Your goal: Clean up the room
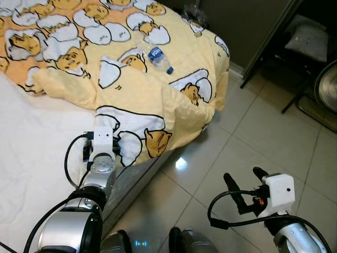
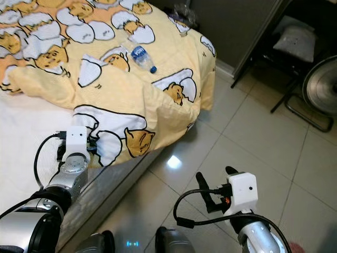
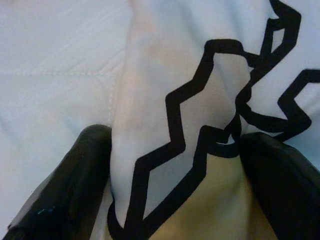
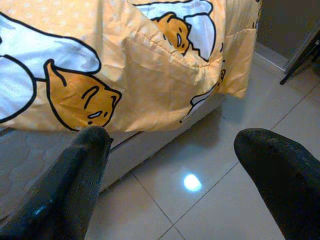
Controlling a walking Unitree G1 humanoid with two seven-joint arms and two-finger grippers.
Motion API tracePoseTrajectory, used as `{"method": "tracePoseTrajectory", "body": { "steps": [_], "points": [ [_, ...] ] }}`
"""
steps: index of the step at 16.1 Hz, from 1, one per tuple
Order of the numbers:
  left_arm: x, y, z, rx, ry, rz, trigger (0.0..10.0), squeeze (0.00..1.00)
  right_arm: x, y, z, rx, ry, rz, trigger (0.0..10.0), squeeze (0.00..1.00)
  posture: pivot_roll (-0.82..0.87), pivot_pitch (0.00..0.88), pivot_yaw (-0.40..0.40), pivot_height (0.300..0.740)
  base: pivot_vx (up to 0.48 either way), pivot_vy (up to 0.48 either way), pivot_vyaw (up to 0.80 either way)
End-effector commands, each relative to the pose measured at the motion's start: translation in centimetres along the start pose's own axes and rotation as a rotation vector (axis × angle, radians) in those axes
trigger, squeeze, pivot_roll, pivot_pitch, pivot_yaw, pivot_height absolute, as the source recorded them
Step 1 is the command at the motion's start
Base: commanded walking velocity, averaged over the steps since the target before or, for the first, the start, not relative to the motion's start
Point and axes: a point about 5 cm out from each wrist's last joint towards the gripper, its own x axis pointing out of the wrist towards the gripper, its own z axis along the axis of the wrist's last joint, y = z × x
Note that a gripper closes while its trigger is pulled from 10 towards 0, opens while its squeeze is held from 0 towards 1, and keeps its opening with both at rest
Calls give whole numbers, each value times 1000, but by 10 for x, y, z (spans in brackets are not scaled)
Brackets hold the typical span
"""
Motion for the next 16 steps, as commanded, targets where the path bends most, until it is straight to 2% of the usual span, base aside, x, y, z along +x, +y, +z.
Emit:
{"method": "tracePoseTrajectory", "body": {
  "steps": [1,2,3,5,7,8,12,14,16],
  "points": [
    [-5,3,-24,24,93,16,10000,0,-4,-3,-1,-1,27,-6,10000,0,-295,232,-116,740,0,0,0],
    [-6,2,-28,17,108,0,3137,0,-4,-3,-1,0,30,-5,10000,0,-293,231,-115,740,0,0,0],
    [-10,0,-43,-29,165,-61,0,0,-3,-3,-1,1,35,-1,10000,0,-286,223,-112,740,0,0,0],
    [-15,-4,-55,-90,195,-150,0,0,0,-2,-2,3,36,2,10000,0,-284,212,-107,740,0,0,0],
    [-18,-8,-59,-228,209,-227,0,0,3,-4,-1,5,31,-7,10000,0,-285,200,-114,740,0,0,0],
    [-20,-15,-57,-295,205,-297,0,0,5,-8,0,5,33,-14,10000,0,-280,190,-126,740,0,0,0],
    [-22,-26,-53,-302,189,-384,0,0,17,-13,2,-1,25,-6,10000,0,-248,156,-129,740,0,0,0],
    [-21,-24,-50,-330,175,-425,0,0,27,-10,2,1,15,13,10000,0,-217,123,-123,740,0,0,0],
    [-20,-22,-48,-323,149,-462,0,0,31,-10,2,6,8,16,10000,0,-208,110,-116,740,0,0,0]
  ]
}}
